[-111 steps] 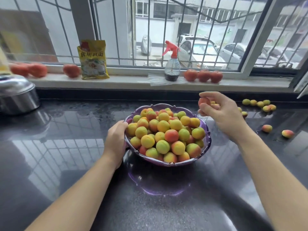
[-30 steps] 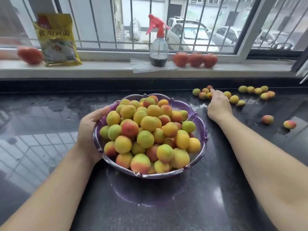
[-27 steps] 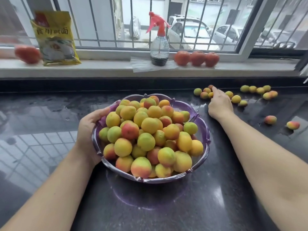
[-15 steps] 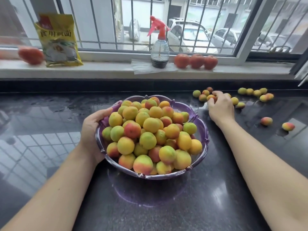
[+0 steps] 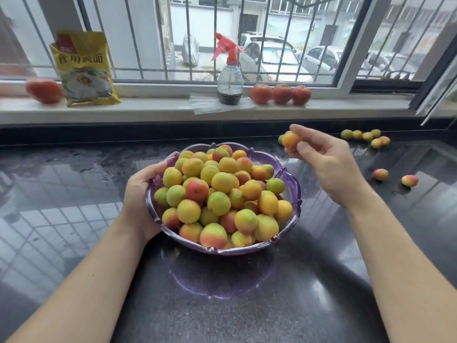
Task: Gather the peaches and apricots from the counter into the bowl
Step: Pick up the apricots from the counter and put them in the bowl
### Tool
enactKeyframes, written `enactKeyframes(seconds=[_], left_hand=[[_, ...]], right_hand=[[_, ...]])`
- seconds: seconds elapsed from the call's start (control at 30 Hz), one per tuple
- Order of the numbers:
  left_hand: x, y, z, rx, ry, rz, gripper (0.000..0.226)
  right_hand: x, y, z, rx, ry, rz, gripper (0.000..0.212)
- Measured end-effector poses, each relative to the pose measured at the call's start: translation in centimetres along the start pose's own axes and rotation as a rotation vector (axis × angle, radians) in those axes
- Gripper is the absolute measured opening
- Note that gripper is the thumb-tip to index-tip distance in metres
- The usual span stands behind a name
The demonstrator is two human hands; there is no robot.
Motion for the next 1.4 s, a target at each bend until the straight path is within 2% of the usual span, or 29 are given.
enactKeyframes(seconds=[0.13, 0.3, 0.57, 0.77, 0.9, 0.97, 1.07, 1.13, 1.17, 1.27, 1.4], left_hand=[[0.6, -1.0, 0.1, -0.047, -0.014, 0.011, 0.056], [1.0, -1.7, 0.4, -0.037, -0.018, 0.021, 0.057], [0.9, -1.7, 0.3, -0.007, -0.002, 0.009, 0.056], [0.8, -1.5, 0.3, -0.024, 0.000, 0.017, 0.056], [0.7, -1.3, 0.2, -0.026, -0.003, 0.017, 0.056], [0.7, -1.2, 0.2, -0.026, -0.005, 0.012, 0.057], [0.6, -0.9, 0.2, -0.039, 0.006, 0.017, 0.056], [0.6, -0.8, 0.1, -0.032, 0.011, 0.013, 0.056], [0.7, -0.9, 0.1, -0.031, 0.014, 0.013, 0.056], [0.8, -1.2, 0.2, -0.020, 0.033, 0.001, 0.054], [1.2, -1.3, 0.3, -0.025, 0.087, 0.005, 0.045]], right_hand=[[-0.9, 2.1, 2.9, -0.134, -0.057, 0.268, 0.037], [-1.1, 2.3, 3.2, -0.320, -0.042, 0.415, 0.033], [-1.0, 3.1, 2.4, -0.356, -0.004, 0.496, 0.029], [-0.9, 3.2, 2.0, -0.375, 0.034, 0.458, 0.030], [-1.1, 3.0, 2.4, -0.374, 0.057, 0.491, 0.029], [-1.0, 3.0, 2.5, -0.295, 0.040, 0.390, 0.024], [0.1, 2.2, 0.0, -0.143, 0.033, -0.006, 0.016], [1.0, 0.7, -3.7, -0.330, 0.111, -0.230, 0.016], [1.3, -0.2, -5.7, -0.484, 0.176, -0.280, 0.018], [2.7, -2.1, -9.7, -0.753, 0.352, -0.268, 0.030], [6.3, -2.4, -11.4, -0.904, 0.357, -0.226, 0.038]])
Point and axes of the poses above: each hand's wrist, its own x-axis towards the middle knuckle, its own y-axis out of the palm, z = x × y, the point moved 2 cm from there along x, towards the middle knuckle, and after that the axes turned 13 degrees about z, right-handed, at the moved point
